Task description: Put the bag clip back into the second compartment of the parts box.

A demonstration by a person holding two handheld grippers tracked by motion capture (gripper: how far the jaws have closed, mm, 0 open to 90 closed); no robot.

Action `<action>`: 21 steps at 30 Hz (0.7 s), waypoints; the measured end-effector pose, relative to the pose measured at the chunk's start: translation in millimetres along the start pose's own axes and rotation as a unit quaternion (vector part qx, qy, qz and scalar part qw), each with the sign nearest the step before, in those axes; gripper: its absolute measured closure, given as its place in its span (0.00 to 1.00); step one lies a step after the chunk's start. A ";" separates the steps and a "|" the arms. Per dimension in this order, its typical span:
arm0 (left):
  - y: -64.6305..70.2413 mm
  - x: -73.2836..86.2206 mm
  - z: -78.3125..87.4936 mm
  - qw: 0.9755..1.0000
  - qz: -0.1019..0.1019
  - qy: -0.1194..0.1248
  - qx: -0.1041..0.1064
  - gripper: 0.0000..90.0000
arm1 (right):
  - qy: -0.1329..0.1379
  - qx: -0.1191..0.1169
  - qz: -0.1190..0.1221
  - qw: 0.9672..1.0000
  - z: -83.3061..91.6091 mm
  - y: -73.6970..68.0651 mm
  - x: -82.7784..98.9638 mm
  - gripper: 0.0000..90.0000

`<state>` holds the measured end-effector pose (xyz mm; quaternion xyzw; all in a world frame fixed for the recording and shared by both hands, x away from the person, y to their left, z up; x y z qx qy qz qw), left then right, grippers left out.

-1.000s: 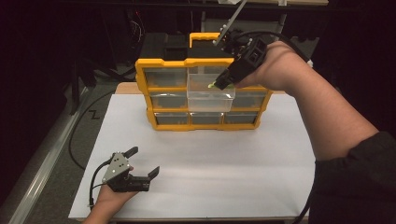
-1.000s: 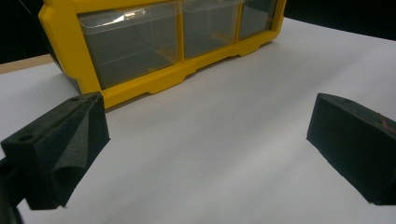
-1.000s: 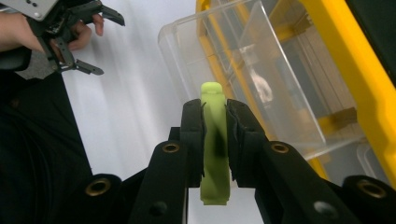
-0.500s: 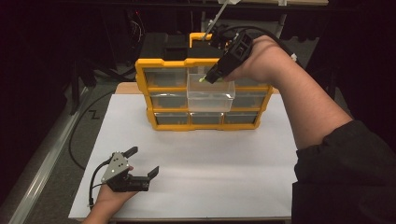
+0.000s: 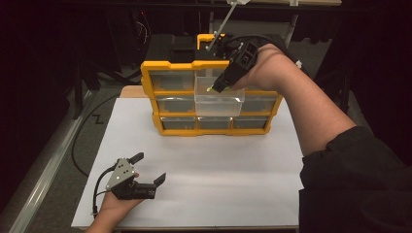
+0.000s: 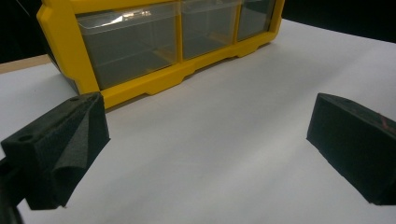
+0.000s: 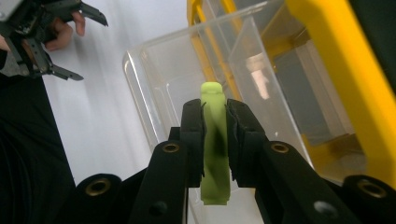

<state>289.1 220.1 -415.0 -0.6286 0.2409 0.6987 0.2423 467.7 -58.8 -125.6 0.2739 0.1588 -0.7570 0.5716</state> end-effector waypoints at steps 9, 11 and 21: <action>-0.3 0.1 -0.1 1.000 0.000 -0.001 0.001 0.00 | -0.005 -0.007 -0.002 1.000 -10.0 1.7 1.6 0.88; -0.4 0.1 0.0 1.000 0.000 -0.001 0.001 0.00 | -0.004 -0.007 -0.002 1.000 -10.0 2.0 1.6 0.88; -0.8 0.4 -0.4 1.000 0.000 -0.001 0.000 0.00 | 0.020 0.019 -0.014 1.000 3.0 5.2 0.3 0.54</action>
Point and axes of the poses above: each handheld gripper's, and its own axes: z roughly backward along the jaws, x roughly out of its underside, y roughly to its right, the point moved 1 cm from there along -z, roughly forward along the jaws, and after that the axes turned 14 degrees about y, right-handed, at the moved point
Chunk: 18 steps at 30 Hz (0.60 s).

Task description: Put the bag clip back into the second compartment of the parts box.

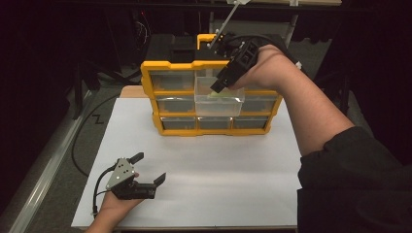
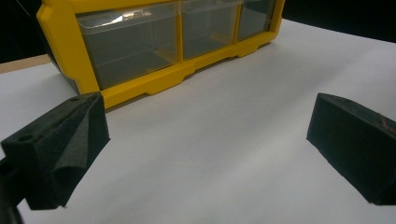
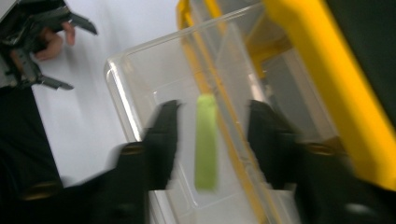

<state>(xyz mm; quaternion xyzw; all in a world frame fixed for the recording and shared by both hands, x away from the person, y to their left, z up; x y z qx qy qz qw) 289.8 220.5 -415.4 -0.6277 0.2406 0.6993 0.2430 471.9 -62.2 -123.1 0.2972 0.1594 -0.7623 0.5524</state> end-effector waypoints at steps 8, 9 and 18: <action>-0.3 0.5 -1.0 1.000 0.002 0.000 -0.002 0.00 | 0.004 0.006 -0.004 1.000 26.0 -6.4 10.1 0.46; -0.2 0.4 -1.0 1.000 0.001 0.000 -0.002 0.00 | 0.002 0.006 -0.006 1.000 28.6 -7.5 13.1 0.45; 0.3 0.8 -2.3 1.000 -0.004 -0.004 -0.003 0.00 | -0.004 0.017 -0.019 1.000 48.4 -16.6 44.2 0.42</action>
Point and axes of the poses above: each handheld gripper's, and its own axes: z roughly backward along the jaws, x roughly out of its underside, y roughly to its right, the point moved 1 cm from there along -z, roughly forward along the jaws, and after that the axes turned 14 degrees about y, right-handed, at the moved point
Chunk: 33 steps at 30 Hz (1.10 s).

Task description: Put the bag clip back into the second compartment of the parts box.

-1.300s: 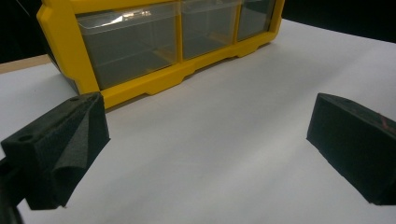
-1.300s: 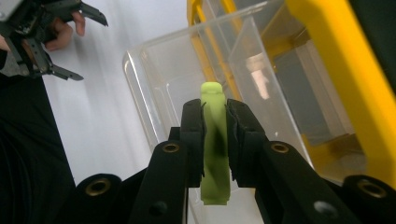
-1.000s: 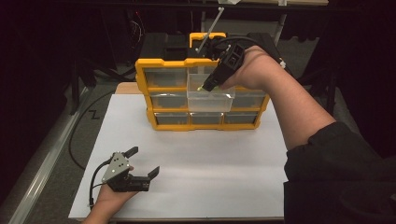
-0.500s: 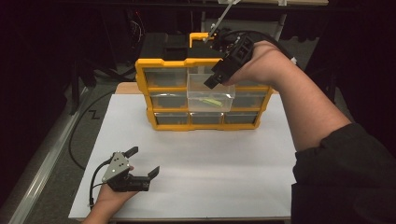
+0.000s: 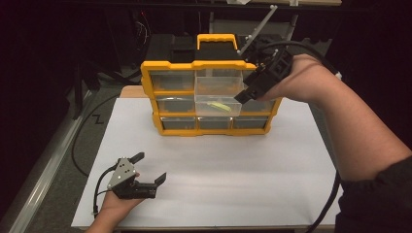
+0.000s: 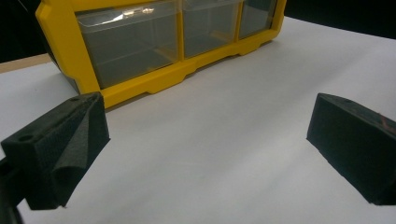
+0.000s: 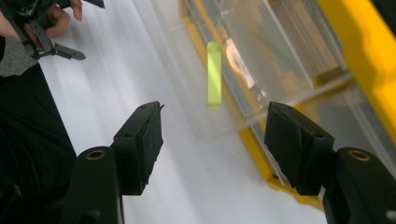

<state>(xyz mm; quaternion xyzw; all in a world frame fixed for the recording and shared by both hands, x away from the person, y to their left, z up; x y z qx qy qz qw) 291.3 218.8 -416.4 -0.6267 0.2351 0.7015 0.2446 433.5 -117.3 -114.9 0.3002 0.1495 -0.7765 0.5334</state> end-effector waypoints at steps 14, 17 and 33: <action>0.1 -0.2 0.6 1.000 -0.001 0.000 0.000 0.00 | 0.002 0.009 -0.026 1.000 11.6 -4.6 49.0 0.35; 0.0 -0.2 0.6 1.000 -0.001 -0.001 0.000 0.00 | -0.001 0.009 -0.033 0.999 10.8 -6.6 63.2 0.32; 0.2 -0.1 0.7 1.000 -0.001 -0.001 -0.002 0.00 | -0.033 0.001 -0.069 0.997 -47.5 -17.1 145.9 0.13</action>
Point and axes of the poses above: each handheld gripper's, and its own axes: z roughly backward along the jaws, x roughly out of its underside, y roughly to its right, the point moved 1 cm from there along -z, roughly forward along the jaws, and after that the axes turned 14 degrees about y, right-handed, at the moved point
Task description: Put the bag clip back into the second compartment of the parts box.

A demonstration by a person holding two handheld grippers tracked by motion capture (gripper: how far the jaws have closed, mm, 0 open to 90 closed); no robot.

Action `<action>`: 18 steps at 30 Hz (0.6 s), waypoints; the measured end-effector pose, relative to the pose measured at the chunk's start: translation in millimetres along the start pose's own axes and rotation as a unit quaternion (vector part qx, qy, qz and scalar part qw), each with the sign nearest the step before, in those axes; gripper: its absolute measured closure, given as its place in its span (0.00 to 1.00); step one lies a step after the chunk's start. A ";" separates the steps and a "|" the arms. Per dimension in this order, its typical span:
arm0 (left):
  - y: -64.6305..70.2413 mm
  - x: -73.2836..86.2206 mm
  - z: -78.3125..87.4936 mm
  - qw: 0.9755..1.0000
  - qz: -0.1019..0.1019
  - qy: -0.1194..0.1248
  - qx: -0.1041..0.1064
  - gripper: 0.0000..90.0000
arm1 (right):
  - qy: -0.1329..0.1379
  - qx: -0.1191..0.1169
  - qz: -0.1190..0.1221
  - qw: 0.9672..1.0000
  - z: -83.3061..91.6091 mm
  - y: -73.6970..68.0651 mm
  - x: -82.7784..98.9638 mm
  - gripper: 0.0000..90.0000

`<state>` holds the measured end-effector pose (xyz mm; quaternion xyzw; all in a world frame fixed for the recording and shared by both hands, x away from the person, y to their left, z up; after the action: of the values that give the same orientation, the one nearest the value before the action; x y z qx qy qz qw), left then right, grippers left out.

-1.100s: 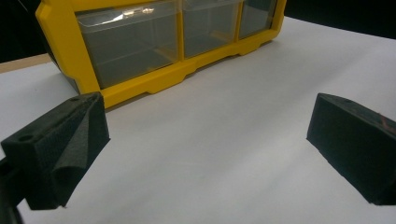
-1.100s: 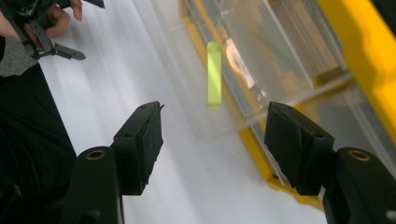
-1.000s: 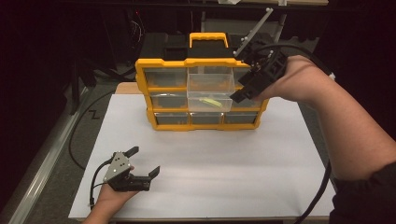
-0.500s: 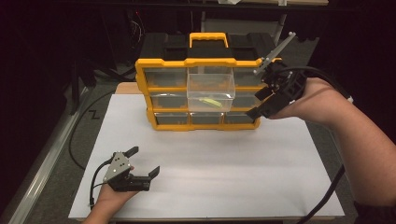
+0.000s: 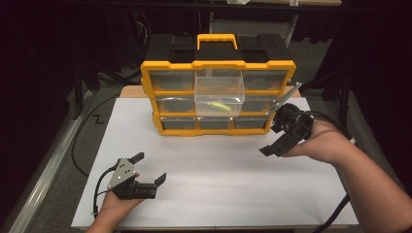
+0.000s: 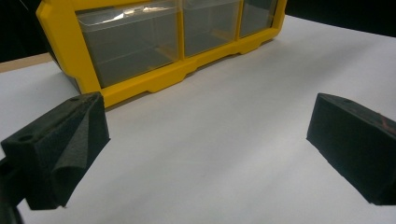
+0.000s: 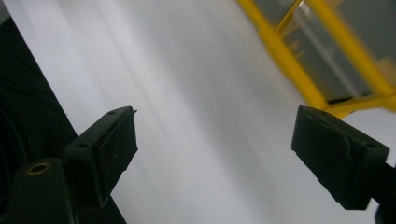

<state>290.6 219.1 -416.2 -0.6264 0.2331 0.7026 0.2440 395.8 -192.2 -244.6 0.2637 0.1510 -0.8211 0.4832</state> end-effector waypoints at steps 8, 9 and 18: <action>-1.9 -0.1 0.8 1.000 0.002 0.000 -0.003 0.00 | -0.034 0.007 -0.010 0.999 -47.7 -1.9 36.8 0.00; -2.1 -0.2 1.0 1.000 0.003 0.000 -0.004 0.00 | -0.039 0.009 -0.013 0.999 -55.0 -2.0 42.4 0.00; -3.3 0.4 0.9 1.000 0.004 -0.003 -0.006 0.00 | -0.052 0.024 -0.037 0.998 -113.9 -2.6 88.6 0.00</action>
<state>292.0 222.3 -416.6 -0.6246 0.2310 0.7069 0.2383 391.3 -197.0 -388.7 0.2268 0.1154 -0.8545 0.4528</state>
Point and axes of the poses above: each handheld gripper's, and its own axes: z roughly backward along the jaws, x roughly out of its underside, y roughly to its right, the point moved 1 cm from there along -z, roughly forward along the jaws, and after that the axes turned 14 degrees about y, right-handed, at the moved point
